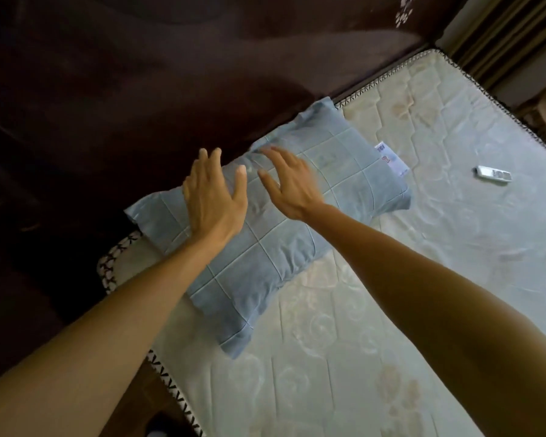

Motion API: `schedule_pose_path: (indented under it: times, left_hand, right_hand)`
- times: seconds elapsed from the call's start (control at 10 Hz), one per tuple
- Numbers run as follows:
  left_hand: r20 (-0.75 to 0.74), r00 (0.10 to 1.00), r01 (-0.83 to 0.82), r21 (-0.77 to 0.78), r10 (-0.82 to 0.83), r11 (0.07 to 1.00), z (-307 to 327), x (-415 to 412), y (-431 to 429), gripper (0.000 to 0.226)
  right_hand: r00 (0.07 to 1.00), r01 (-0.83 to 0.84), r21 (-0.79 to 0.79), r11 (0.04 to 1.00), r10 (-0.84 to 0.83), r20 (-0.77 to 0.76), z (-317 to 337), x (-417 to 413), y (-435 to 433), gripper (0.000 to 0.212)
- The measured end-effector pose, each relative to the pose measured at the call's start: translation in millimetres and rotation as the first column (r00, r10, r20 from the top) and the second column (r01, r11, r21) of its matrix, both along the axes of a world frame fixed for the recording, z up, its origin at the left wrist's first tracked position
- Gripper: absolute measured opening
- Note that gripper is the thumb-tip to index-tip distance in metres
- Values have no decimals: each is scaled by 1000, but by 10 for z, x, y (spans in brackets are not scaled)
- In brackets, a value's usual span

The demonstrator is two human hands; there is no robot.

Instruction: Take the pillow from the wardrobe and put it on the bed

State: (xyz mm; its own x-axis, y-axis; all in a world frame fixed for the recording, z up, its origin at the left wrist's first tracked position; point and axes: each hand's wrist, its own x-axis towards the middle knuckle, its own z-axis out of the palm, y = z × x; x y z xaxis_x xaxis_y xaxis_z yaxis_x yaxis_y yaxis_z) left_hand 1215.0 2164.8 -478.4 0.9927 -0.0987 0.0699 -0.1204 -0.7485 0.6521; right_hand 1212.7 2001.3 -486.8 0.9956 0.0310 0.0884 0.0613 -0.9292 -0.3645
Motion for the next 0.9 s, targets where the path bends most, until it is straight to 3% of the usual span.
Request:
schedule_pose_path:
  times: [0.2, 0.4, 0.6, 0.8, 0.9]
  left_hand:
    - [23, 1000, -8, 155, 4, 988, -1157, 351, -417, 56]
    - [99, 994, -74, 326, 43, 942, -2048, 427, -237, 61]
    - [132, 984, -153, 295, 118, 943, -2053, 426, -279, 63]
    - [27, 991, -131, 303, 129, 944, -1846, 384, -188, 66]
    - [-49, 985, -156, 158, 166, 975, -1637, 356, 1, 67]
  right_hand:
    - [995, -75, -140, 987, 65, -70, -1161, 484, -595, 55]
    - [992, 23, -251, 968, -54, -118, -1911, 671, -1273, 68]
    - [972, 162, -295, 942, -204, -118, -2001, 738, -1596, 73]
    - [925, 274, -296, 915, -335, -180, -1781, 707, -1461, 78]
    - [939, 328, -109, 938, -337, -68, -1578, 580, -1276, 72]
